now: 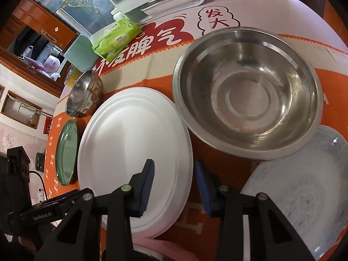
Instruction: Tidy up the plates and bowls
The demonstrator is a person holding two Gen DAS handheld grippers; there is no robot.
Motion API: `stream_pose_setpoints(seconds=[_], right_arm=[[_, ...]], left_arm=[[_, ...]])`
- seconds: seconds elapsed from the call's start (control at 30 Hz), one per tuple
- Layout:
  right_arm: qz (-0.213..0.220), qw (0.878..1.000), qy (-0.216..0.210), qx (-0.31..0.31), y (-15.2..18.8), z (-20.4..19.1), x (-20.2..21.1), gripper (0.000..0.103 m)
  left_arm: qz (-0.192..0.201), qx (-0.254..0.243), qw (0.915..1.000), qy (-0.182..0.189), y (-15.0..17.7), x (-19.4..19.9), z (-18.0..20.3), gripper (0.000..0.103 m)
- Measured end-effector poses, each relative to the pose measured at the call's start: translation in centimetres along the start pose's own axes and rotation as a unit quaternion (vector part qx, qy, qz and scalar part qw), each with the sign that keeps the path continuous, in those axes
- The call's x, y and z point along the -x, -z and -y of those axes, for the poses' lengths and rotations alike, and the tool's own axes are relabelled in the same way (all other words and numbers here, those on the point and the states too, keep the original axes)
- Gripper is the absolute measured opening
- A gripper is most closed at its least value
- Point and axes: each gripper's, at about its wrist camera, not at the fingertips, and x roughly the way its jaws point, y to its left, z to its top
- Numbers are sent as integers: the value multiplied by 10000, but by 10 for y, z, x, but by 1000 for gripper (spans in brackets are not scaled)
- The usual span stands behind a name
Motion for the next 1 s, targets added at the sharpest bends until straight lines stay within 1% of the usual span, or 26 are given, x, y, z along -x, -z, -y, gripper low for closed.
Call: stream_pose_setpoints(seconds=[0.07,0.13,0.2,0.3,0.43,0.5,0.57,0.6,0.7,0.77,0.87,1.0], right_arm=[[-9,10000,7,-5,0,1,-1,35],[-16,10000,12,-13,-1,2,-3,33],[-36,10000,21,-22,-2,3,-6,31],[-77,10000,28,-52,-2,4,-9,23],[-53,10000,69,-47,-2,4,-10,20],[-59,9999,92,-42,-1,5,-10,17],[-63,9999,79,-40,-1,5,-10,17],[-62,9999,71,-41,-1,5,-10,17],[-40,10000,70,-50,-1,5,-8,17],[10,10000,67,-39,-1,4,-6,17],[65,10000,51,-1,-1,1,-2,17],[200,9998,-33,58,0,-2,6,17]], left_arm=[[1,19,10000,22,-1,-2,0,80],[-12,32,10000,27,-2,-4,0,76],[40,21,10000,4,-2,-4,1,74],[115,33,9999,10,-5,-4,1,72],[206,26,9998,-6,-8,-5,3,71],[253,17,9997,-33,-8,-4,3,65],[303,18,9995,-63,-10,-3,3,50],[316,21,9995,-65,-10,-3,3,48],[334,34,9994,-72,-10,-1,0,44],[333,76,9994,-81,-11,-1,-2,39],[312,156,9994,-10,-9,1,-11,36],[334,251,9991,64,-9,3,-13,35]])
